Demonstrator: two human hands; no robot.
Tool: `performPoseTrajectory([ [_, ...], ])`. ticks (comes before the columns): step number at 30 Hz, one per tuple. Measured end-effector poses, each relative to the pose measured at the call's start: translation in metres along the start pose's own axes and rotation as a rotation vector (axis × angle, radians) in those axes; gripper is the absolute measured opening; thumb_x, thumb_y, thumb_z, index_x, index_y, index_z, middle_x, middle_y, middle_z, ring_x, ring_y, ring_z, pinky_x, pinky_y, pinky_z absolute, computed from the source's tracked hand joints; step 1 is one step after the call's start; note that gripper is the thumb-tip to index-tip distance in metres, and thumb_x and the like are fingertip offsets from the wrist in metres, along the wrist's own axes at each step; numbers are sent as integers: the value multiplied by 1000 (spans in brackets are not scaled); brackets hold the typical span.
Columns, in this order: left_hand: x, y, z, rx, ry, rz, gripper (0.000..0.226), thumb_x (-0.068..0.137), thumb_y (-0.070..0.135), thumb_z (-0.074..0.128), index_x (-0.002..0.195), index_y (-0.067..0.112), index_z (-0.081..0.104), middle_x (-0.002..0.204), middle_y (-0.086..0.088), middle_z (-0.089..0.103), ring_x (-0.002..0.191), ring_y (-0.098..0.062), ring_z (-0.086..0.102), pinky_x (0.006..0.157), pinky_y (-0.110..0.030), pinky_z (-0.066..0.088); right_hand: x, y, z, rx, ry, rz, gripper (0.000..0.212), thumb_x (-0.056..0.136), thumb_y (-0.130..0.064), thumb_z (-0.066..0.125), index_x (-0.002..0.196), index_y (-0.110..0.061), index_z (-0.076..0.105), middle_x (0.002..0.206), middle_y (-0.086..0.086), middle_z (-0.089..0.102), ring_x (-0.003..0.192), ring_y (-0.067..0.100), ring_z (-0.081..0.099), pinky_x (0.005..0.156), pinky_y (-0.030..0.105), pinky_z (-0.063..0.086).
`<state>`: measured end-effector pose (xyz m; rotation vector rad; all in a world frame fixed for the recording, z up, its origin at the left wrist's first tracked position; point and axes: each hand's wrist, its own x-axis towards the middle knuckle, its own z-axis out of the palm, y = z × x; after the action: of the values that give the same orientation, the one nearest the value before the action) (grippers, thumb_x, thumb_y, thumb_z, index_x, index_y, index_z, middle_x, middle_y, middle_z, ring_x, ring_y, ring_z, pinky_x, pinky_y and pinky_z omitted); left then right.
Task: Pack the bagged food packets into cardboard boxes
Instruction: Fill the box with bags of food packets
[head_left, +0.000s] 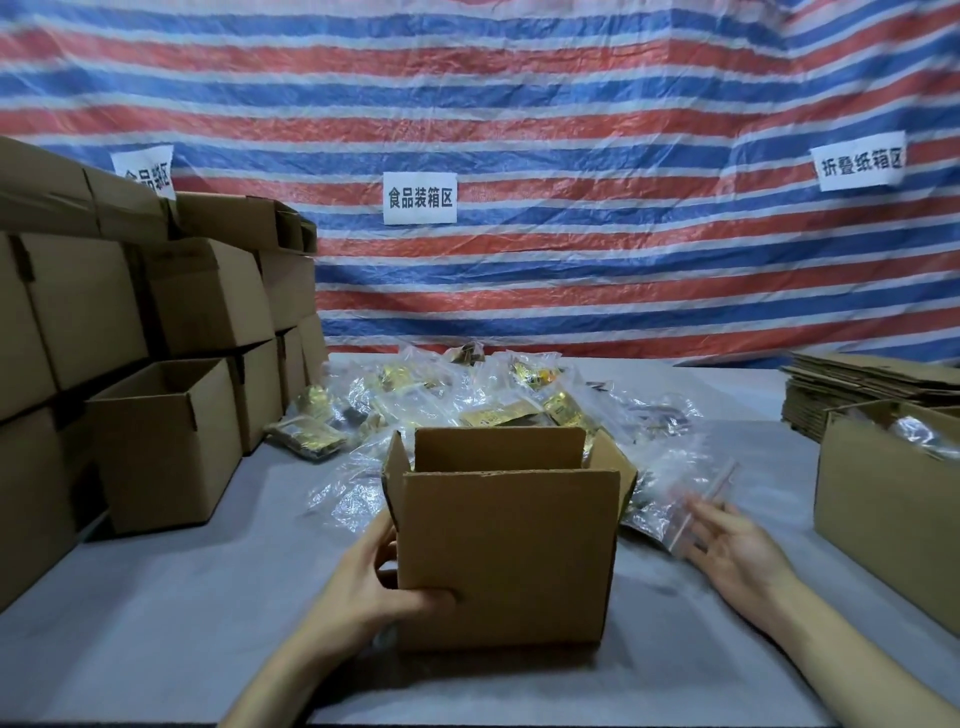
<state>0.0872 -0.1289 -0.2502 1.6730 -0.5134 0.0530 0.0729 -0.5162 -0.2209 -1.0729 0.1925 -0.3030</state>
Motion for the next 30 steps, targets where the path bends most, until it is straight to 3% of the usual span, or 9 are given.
performPoseTrajectory([
  [4, 2, -2, -1, 1, -5, 4, 86, 44, 34, 97, 123, 44, 63, 117, -5, 73, 107, -22, 69, 83, -29, 57, -4, -19, 14, -98, 18, -46, 13, 96, 5, 52, 92, -2, 62, 73, 6, 74, 63, 15, 73, 51, 32, 61],
  [8, 1, 2, 1, 9, -13, 20, 82, 45, 35, 94, 119, 51, 62, 117, 0, 72, 103, -19, 71, 79, -25, 56, -2, -57, 43, -254, 22, -138, 7, 93, -1, 62, 99, 1, 65, 96, 11, 68, 101, 25, 66, 87, 44, 57],
  [9, 0, 4, 1, 10, -15, 26, 81, 46, 34, 93, 118, 52, 62, 117, -1, 72, 103, -19, 71, 79, -25, 56, -2, -66, 51, -297, 21, -163, 9, 93, -4, 64, 100, 1, 66, 97, 11, 68, 105, 25, 63, 89, 44, 54],
  [13, 0, 4, 1, -4, -17, 26, 82, 47, 31, 93, 122, 49, 62, 116, -5, 72, 104, -23, 71, 82, -29, 56, -3, -98, 81, -481, 12, -256, 11, 95, -13, 66, 93, -3, 67, 105, 12, 65, 97, 21, 60, 71, 37, 53],
  [16, 0, 4, 0, -1, -23, 27, 83, 48, 30, 93, 124, 48, 62, 116, -5, 72, 104, -22, 71, 84, -31, 57, -6, -118, 97, -560, -5, -289, 19, 102, -20, 57, 102, -3, 64, 116, 9, 69, 103, 24, 67, 79, 47, 58],
  [19, 0, 3, 1, -18, -20, 15, 87, 46, 27, 93, 127, 41, 62, 115, -4, 72, 104, -22, 71, 83, -30, 57, -15, -136, 111, -614, -23, -341, 21, 106, -21, 50, 101, -3, 61, 107, 8, 73, 95, 24, 73, 74, 44, 60],
  [23, -1, 4, 2, -25, -25, 10, 88, 46, 27, 92, 128, 35, 61, 113, -3, 74, 104, -21, 71, 80, -29, 57, -33, -160, 130, -648, -34, -470, 24, 105, -15, 49, 83, -9, 55, 83, 2, 73, 68, 13, 75, 57, 36, 59],
  [27, -2, 6, 2, -31, -27, 10, 89, 47, 27, 92, 130, 33, 60, 114, -3, 74, 105, -21, 70, 81, -29, 57, -45, -178, 147, -618, -50, -601, 33, 103, -14, 51, 71, -17, 49, 66, -10, 71, 66, 10, 74, 60, 38, 59],
  [30, -3, 7, 1, -22, -25, 11, 92, 47, 27, 92, 133, 33, 59, 116, -4, 73, 106, -19, 70, 83, -29, 57, -52, -189, 164, -536, -58, -657, 31, 104, -18, 51, 73, -18, 51, 85, 0, 69, 76, 18, 74, 76, 49, 62],
])
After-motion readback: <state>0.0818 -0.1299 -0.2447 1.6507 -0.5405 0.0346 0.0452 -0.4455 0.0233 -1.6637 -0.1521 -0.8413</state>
